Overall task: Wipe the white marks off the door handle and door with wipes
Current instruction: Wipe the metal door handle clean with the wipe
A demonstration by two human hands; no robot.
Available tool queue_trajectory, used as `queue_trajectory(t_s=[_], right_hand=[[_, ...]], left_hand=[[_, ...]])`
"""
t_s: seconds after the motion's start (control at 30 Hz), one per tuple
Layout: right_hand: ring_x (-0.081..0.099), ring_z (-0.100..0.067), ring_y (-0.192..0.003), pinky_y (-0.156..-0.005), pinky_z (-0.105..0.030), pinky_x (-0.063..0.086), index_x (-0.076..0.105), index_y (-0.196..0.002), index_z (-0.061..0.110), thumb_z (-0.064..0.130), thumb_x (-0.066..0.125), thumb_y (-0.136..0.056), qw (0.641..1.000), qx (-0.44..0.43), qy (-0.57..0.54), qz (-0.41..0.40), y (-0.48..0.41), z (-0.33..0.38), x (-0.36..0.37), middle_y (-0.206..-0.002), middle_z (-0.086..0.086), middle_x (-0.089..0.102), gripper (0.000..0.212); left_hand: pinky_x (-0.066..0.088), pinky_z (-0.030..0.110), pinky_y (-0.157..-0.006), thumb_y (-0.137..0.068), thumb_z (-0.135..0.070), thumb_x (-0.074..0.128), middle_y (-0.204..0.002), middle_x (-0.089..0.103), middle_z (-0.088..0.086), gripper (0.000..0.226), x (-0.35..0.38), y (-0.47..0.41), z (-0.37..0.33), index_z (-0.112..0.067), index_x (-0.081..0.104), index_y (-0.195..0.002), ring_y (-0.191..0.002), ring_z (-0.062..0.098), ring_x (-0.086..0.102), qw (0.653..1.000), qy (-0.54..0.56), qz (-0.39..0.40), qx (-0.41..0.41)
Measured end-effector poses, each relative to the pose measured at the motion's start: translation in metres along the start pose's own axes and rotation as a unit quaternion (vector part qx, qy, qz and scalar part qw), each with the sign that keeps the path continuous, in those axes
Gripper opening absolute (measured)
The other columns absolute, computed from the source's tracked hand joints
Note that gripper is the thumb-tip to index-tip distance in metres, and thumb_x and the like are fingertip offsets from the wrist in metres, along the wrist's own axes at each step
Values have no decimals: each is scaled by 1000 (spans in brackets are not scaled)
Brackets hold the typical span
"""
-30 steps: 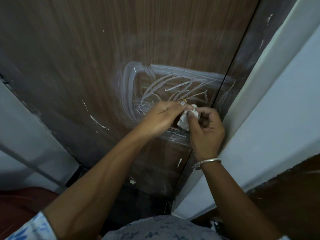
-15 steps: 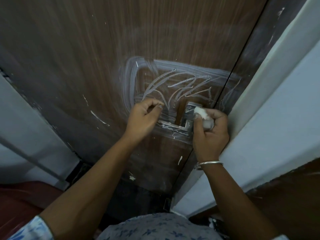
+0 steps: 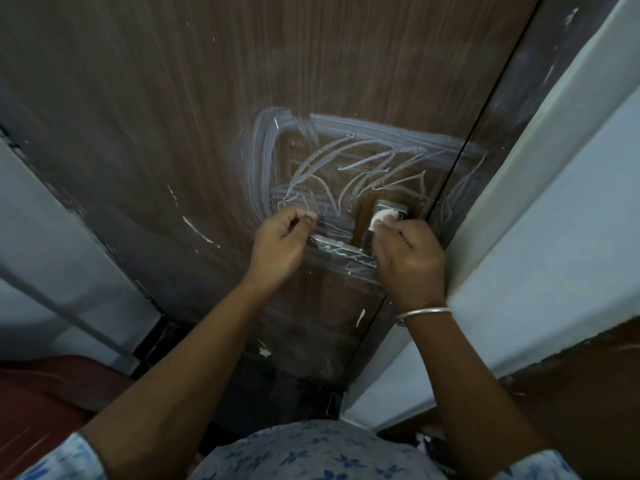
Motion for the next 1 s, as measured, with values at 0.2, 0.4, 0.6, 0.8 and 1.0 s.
queue_trajectory(t_s=[0.2, 0.4, 0.6, 0.8, 1.0], right_hand=[[60, -30, -62, -59, -32, 50, 69, -80, -9, 0, 64, -85, 995, 78, -55, -7, -5, 0, -3, -69, -19, 64, 11], [45, -9, -66, -65, -18, 37, 63, -71, -1, 8, 64, -86, 970, 193, -132, 66, -5, 0, 3, -67, -6, 56, 17], [50, -6, -69, -63, 2, 32, 65, -78, 3, 18, 57, -91, 936, 294, -189, 33, 0, -8, -3, -73, 9, 48, 21], [45, -5, -64, -60, -12, 34, 52, -70, 16, 18, 62, -88, 916, 327, -222, 76, -1, -5, 4, -68, 7, 50, 20], [41, 3, -68, -60, 3, 30, 61, -80, 16, 28, 52, -90, 924, 330, -178, 77, 4, -10, -2, -75, 9, 51, 18]], left_hand=[[49, 27, -77, -92, -13, 50, -89, 68, 11, 17, -8, 2, 7, -13, 66, -86, -85, 21, 63, 1000, -1, -5, -7], [49, 37, -80, -93, -17, 52, -87, 66, 13, 17, -7, 3, 11, -8, 65, -85, -84, 23, 62, 1000, -18, 4, 1], [47, 28, -80, -93, -18, 52, -84, 67, 3, 19, -10, 4, 13, -6, 66, -87, -81, 7, 61, 1000, -22, 3, -1], [44, 18, -73, -92, -16, 52, -81, 62, -10, 13, -6, 6, 10, -15, 65, -91, -78, 2, 57, 999, -28, 19, -4], [43, 16, -73, -93, -15, 51, -84, 60, -16, 14, -9, 6, 12, -17, 63, -101, -74, -7, 55, 999, -20, 32, -19]])
Point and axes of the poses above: each hand's wrist, its own y-axis away from the middle knuckle, its own x-axis out of the palm, z = x × y, the point moved 3 cm from there along -y, towards the middle knuckle
